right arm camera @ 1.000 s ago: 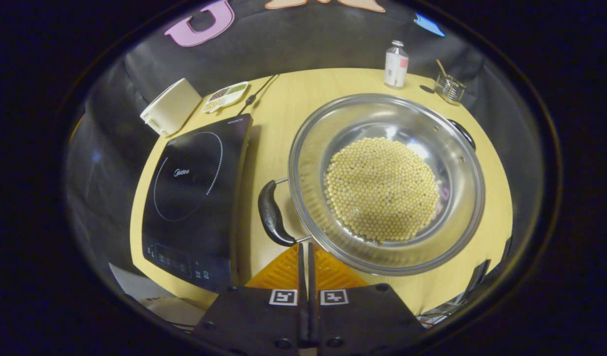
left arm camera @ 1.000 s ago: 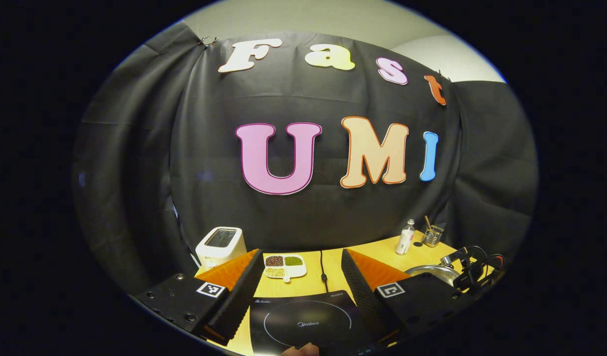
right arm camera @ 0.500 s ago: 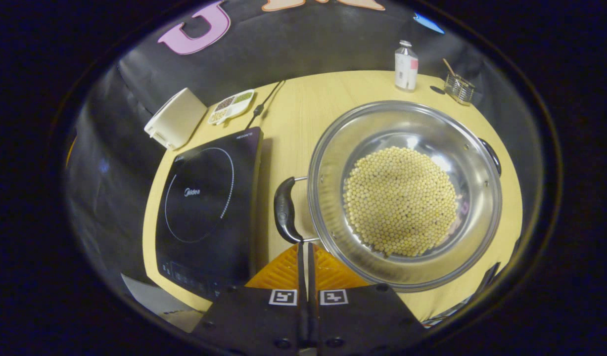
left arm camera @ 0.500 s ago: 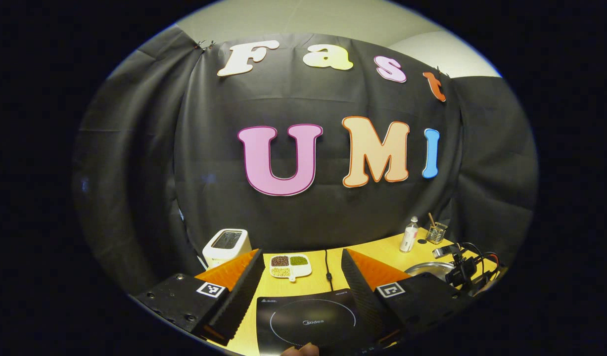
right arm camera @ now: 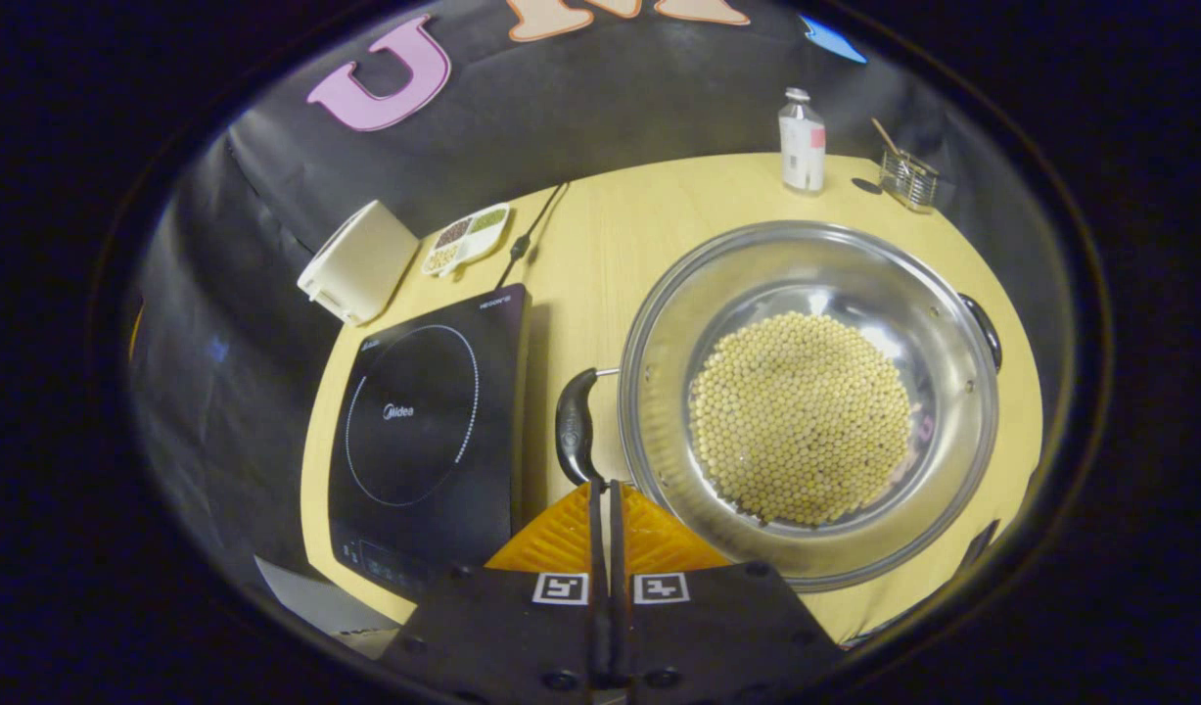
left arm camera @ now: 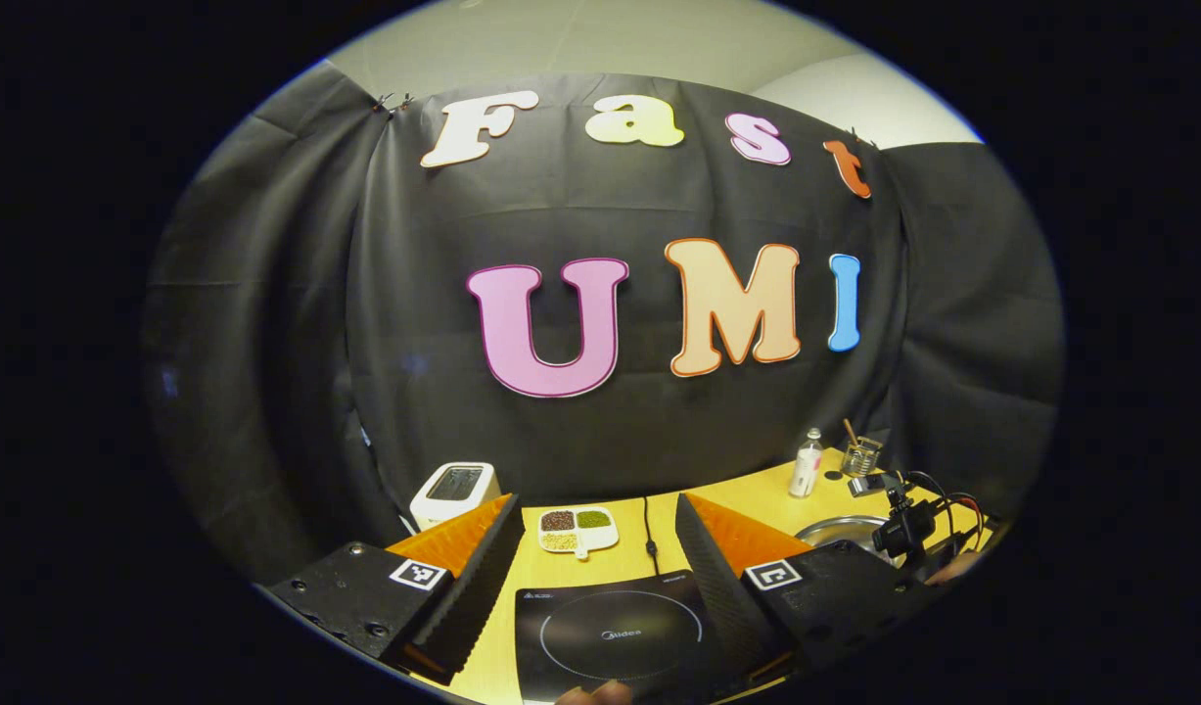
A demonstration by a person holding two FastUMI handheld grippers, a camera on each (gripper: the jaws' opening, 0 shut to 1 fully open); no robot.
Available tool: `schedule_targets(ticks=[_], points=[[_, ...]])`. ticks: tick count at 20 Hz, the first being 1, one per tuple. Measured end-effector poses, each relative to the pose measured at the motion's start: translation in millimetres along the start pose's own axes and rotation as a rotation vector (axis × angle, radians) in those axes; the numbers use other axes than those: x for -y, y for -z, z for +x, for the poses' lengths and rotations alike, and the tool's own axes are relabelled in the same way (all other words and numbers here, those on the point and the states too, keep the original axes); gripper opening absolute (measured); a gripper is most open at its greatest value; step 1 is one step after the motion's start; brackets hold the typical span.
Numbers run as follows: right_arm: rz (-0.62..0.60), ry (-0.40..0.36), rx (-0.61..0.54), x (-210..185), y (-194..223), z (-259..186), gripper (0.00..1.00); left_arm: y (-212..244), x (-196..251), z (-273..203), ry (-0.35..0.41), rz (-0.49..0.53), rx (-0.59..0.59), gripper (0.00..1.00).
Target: First push the handle of the pot to place it horizontally, then grasp the pot with both hands and set it on the induction cooktop.
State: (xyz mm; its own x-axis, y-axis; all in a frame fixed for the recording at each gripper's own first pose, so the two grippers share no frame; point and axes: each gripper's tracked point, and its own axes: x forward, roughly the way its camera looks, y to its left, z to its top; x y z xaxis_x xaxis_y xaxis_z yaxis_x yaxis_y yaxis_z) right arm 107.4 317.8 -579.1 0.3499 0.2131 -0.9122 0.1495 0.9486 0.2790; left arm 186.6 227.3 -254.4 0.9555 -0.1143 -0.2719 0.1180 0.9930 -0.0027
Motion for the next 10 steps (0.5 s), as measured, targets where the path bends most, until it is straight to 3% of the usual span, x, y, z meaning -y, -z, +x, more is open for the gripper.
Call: schedule_targets(ticks=[5,6,10], points=[[0.034,0.099,0.117,59.2,-23.4,-36.4,0.03,21.7,48.0,3.7,0.094,-0.042,-0.07,0.92],[0.051,0.114,0.143,72.3,-29.8,-46.5,0.03,28.9,58.5,5.4,0.107,-0.047,-0.097,0.95],[0.066,0.23,0.205,150.9,-53.7,-70.7,0.12,59.5,108.2,12.8,0.155,-0.137,-0.206,0.96]])
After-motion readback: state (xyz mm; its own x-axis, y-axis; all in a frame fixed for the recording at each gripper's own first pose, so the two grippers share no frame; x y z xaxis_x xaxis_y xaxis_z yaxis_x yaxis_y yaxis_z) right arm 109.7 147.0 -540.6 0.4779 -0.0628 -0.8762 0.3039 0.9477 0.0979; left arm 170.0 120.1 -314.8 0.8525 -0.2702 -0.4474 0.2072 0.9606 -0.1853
